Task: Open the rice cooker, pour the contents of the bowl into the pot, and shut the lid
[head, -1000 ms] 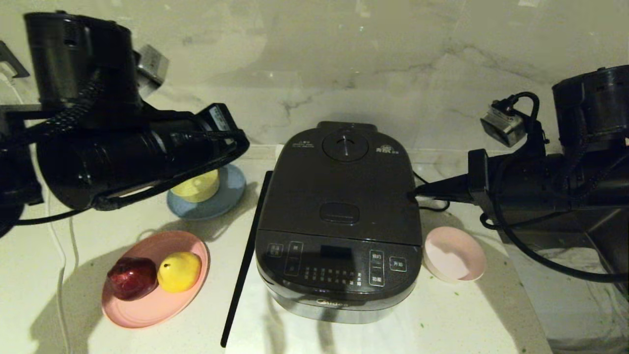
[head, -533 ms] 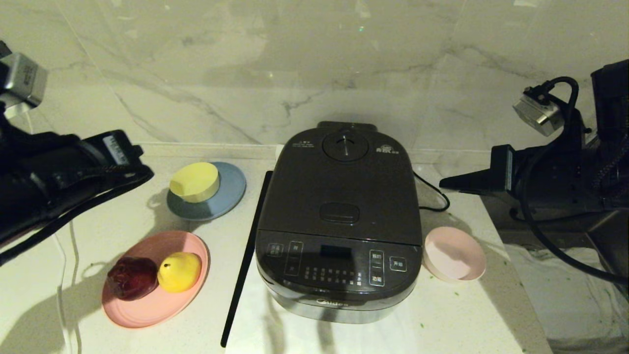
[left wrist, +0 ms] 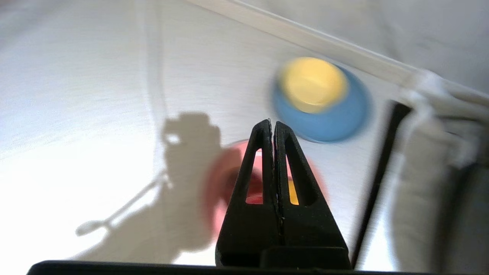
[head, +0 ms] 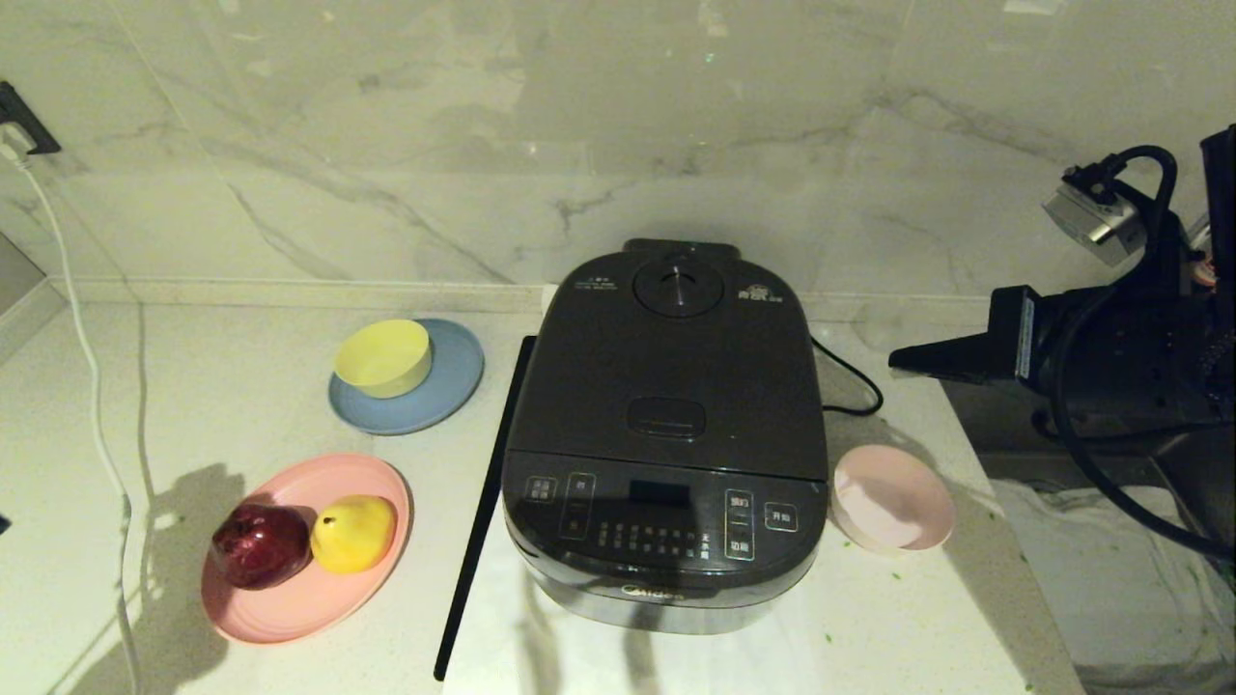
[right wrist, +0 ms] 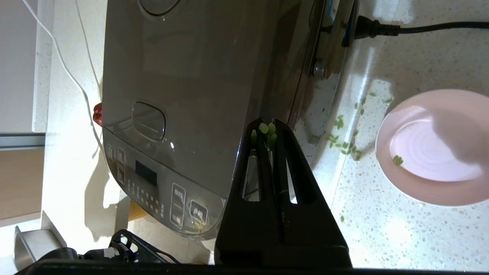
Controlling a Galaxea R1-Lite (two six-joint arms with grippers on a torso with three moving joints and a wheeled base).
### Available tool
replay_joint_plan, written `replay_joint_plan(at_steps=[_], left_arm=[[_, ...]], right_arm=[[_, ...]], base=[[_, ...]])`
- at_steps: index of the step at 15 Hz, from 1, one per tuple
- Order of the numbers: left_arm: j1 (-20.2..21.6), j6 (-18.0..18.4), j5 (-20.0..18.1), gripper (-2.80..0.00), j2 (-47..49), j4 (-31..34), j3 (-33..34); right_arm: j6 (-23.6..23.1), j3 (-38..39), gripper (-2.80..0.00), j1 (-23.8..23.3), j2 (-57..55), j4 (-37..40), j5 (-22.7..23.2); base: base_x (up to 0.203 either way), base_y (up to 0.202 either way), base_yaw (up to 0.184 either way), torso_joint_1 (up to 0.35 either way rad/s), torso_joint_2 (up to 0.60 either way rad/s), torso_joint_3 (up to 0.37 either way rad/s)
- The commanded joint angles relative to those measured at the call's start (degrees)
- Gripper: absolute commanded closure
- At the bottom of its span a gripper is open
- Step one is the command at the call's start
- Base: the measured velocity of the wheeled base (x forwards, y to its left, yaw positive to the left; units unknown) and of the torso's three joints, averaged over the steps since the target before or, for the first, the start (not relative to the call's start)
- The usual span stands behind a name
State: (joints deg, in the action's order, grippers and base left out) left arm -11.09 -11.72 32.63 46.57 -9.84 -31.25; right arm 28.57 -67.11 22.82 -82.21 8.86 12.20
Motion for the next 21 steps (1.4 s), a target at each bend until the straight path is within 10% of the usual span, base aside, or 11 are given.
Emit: replay_joint_plan(at_steps=[1, 13, 17, 21], left_arm=[[5.66, 0.01, 0.39, 0.0, -8.72, 0.3, 3.32], [9.26, 10.08, -8.63, 0.0, -37.6, 3.11, 28.05], [9.95, 13.72, -27.61, 0.0, -46.75, 11.13, 28.63], [10.12, 15.23, -34.66, 0.0, -46.75, 11.51, 30.55]], right_arm=[[0.17, 0.75, 0.0, 0.03, 0.56, -0.16, -0.07], [-0.44, 4.17, 0.0, 0.11, 3.28, -0.58, -0.25], [-0.89, 3.74, 0.0, 0.12, 4.95, -0.42, -0.25], [-4.63, 3.59, 0.0, 2.47, 6.18, -0.09, -0.15]], base=[[0.0, 0.0, 0.0, 0.0, 0.0, 0.0], [0.0, 0.0, 0.0, 0.0, 0.0, 0.0], [0.0, 0.0, 0.0, 0.0, 0.0, 0.0], [0.0, 0.0, 0.0, 0.0, 0.0, 0.0]])
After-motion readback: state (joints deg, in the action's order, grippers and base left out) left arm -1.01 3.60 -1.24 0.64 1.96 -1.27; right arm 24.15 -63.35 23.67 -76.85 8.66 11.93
